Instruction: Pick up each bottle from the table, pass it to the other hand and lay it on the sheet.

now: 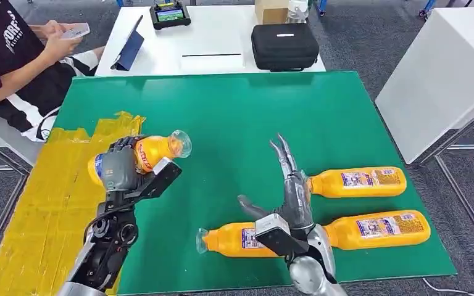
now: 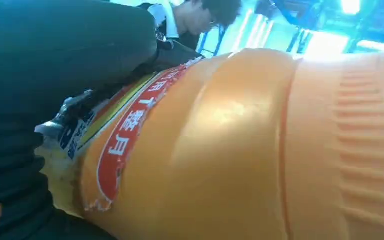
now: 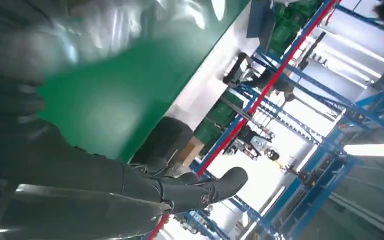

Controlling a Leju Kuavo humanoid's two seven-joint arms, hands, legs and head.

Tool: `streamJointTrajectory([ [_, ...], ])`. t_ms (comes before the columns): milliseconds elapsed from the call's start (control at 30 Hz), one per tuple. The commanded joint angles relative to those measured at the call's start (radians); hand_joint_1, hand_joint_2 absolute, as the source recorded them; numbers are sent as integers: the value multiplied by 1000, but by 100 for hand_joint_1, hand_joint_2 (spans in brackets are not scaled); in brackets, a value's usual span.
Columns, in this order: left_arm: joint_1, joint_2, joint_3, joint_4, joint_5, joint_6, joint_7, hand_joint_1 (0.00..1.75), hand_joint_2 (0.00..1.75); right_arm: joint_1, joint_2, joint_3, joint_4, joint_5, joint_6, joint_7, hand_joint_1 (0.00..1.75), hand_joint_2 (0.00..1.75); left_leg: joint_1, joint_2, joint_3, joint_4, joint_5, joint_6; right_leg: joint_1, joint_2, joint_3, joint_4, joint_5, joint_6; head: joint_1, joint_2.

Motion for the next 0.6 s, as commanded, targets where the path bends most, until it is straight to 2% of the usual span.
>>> streamJointTrajectory([
  [33,-38,19,151,142,-241,-88,171,175,175,6,-3,-63,-38,22,21,6,0,175,0,2,4,-1,-1,-2,0,2,4,-1,-1,-1,0,0],
  [67,-39,21,168,155,-305,-98,212,175,175,4,0,-67,-40,26,29,8,0,175,0,1,3,-1,-1,-1,0,2,3,-1,0,-1,0,0],
  [100,-42,106,54,162,-370,-120,416,175,175,1,4,-68,-40,31,42,11,0,175,0,1,6,-1,-2,-2,0,2,6,-1,-1,-2,0,0],
  [133,-40,101,48,165,-370,-127,440,175,175,-2,6,-67,-41,32,45,13,0,175,0,2,9,-1,-3,-3,0,3,9,-1,-3,-2,0,0],
  [167,-44,130,17,177,-370,-154,496,175,175,-5,8,-66,-42,37,50,18,0,175,0,2,7,-1,-2,-3,0,3,7,-1,-2,-2,0,0],
  [300,-65,144,-7,230,-370,-192,532,175,175,-9,8,-64,-41,44,66,32,0,175,0,2,4,-1,-1,-2,0,2,3,-1,-1,-1,0,0],
  [333,-71,149,-20,242,-370,-197,541,175,175,-10,8,-63,-40,41,73,34,0,175,1,3,11,-1,-4,-4,1,4,11,-1,-4,-3,0,0],
  [367,-71,149,-20,242,-370,-197,541,175,175,-10,8,-63,-40,41,73,34,0,175,1,0,5,-1,-1,-2,0,1,5,-1,-2,-2,0,0],
  [400,-71,149,-20,242,-370,-197,541,175,175,-10,8,-63,-40,41,73,34,0,175,1,0,8,-1,-3,-3,1,0,8,-1,-3,-2,0,0],
  [433,-78,149,-34,255,-370,-203,556,175,175,-12,7,-63,-38,35,84,38,0,175,1,-1,3,-1,0,-1,0,-1,2,0,-1,-1,0,0],
  [600,-81,145,-32,263,-370,-205,553,175,175,-13,6,-61,-36,33,92,39,0,175,1,-1,6,0,-2,-2,0,-1,6,0,-3,-1,0,0],
])
